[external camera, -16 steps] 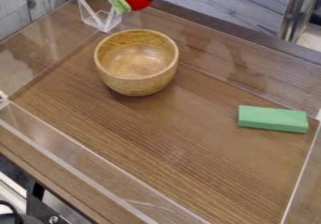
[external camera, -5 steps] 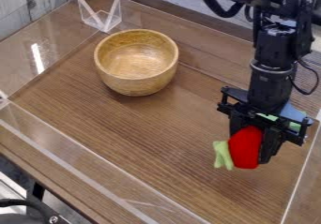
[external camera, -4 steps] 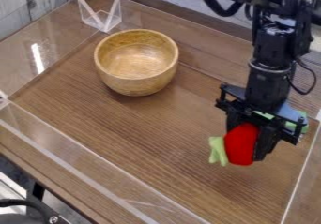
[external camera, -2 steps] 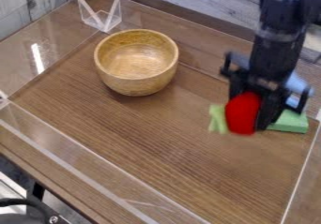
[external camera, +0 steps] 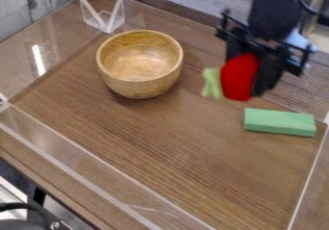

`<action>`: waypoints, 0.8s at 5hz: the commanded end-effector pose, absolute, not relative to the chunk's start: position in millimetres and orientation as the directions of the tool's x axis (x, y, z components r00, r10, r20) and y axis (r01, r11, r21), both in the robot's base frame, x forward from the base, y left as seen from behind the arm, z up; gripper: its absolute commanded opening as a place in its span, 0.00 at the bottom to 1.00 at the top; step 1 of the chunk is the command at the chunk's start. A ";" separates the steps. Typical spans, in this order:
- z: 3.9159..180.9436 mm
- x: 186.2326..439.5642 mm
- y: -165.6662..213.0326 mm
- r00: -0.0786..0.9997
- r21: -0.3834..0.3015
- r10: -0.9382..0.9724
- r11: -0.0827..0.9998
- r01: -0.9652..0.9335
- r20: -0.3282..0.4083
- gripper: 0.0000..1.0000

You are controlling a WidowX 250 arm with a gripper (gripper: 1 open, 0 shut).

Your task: Move the red fruit to the right

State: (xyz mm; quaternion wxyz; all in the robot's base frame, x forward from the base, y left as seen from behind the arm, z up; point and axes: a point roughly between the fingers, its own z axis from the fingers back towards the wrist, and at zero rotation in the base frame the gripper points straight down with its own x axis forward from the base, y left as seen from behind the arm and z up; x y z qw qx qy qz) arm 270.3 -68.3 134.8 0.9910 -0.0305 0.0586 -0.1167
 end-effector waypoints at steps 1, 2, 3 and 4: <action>145.5 267.3 -39.8 0.968 -0.059 -0.241 0.970 0.237 -0.075 0.00; 146.8 265.7 -28.5 0.947 -0.053 -0.309 0.951 0.306 -0.084 0.00; 152.4 262.9 -30.3 0.938 -0.045 -0.337 0.941 0.335 -0.077 0.00; 149.2 263.9 -24.0 0.918 -0.036 -0.389 0.921 0.387 -0.078 0.00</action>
